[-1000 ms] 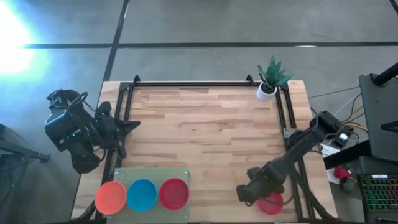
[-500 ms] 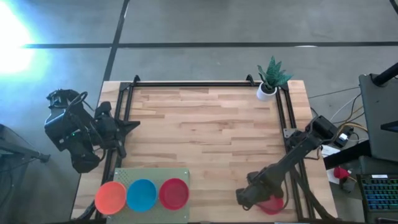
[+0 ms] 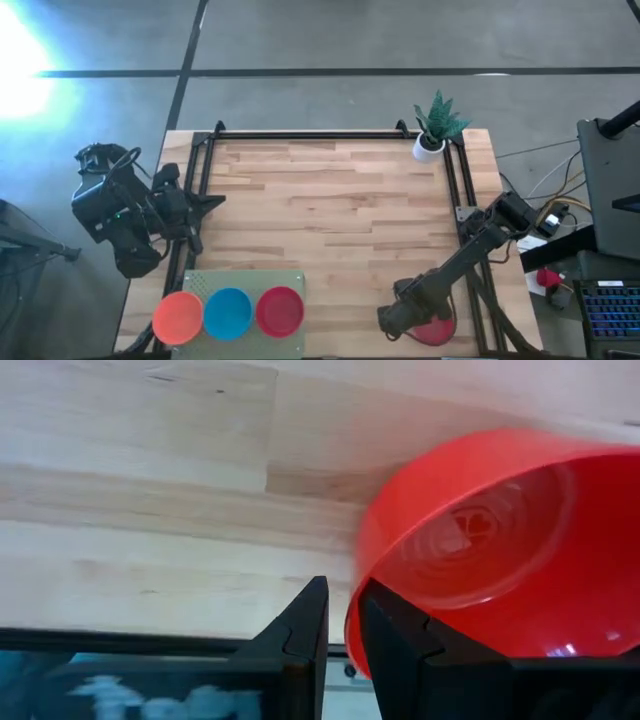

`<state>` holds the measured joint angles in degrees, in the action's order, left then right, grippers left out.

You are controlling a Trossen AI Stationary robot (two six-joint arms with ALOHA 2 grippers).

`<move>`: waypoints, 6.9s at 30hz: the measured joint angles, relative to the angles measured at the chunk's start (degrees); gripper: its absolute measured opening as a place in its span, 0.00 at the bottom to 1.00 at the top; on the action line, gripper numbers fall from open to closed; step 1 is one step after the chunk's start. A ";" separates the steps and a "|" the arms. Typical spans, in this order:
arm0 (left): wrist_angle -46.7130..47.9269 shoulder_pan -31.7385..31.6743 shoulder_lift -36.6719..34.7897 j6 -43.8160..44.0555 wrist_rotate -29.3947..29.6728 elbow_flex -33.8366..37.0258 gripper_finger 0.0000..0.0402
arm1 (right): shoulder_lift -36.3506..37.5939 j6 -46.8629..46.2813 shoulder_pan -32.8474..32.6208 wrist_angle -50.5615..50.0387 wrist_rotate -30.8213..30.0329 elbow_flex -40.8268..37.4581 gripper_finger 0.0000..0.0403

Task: Pick & Place Mini bowls
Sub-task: Stack the red bowl on the red bowls on the shelf

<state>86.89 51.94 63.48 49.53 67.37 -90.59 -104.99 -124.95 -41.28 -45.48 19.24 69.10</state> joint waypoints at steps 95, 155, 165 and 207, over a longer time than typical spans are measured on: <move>0.17 -0.19 -0.09 6.02 1.55 0.02 0.00 | -12.22 118.18 42.18 -9.54 -17.77 25.23 0.19; -37.14 -53.95 23.65 -12.77 -40.17 11.34 0.00 | 19.87 113.05 41.90 -17.20 -28.81 39.32 0.15; -44.29 -55.67 31.22 -11.54 -45.58 10.75 0.00 | 19.91 112.96 41.90 -17.37 -28.72 39.32 0.15; -53.29 -59.42 47.68 -2.67 -52.35 11.13 0.23 | 19.92 113.13 41.90 -18.50 -28.72 39.32 0.14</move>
<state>33.60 -7.48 111.16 46.87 15.02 -79.46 -85.07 -11.81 0.62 -63.98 -9.47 108.42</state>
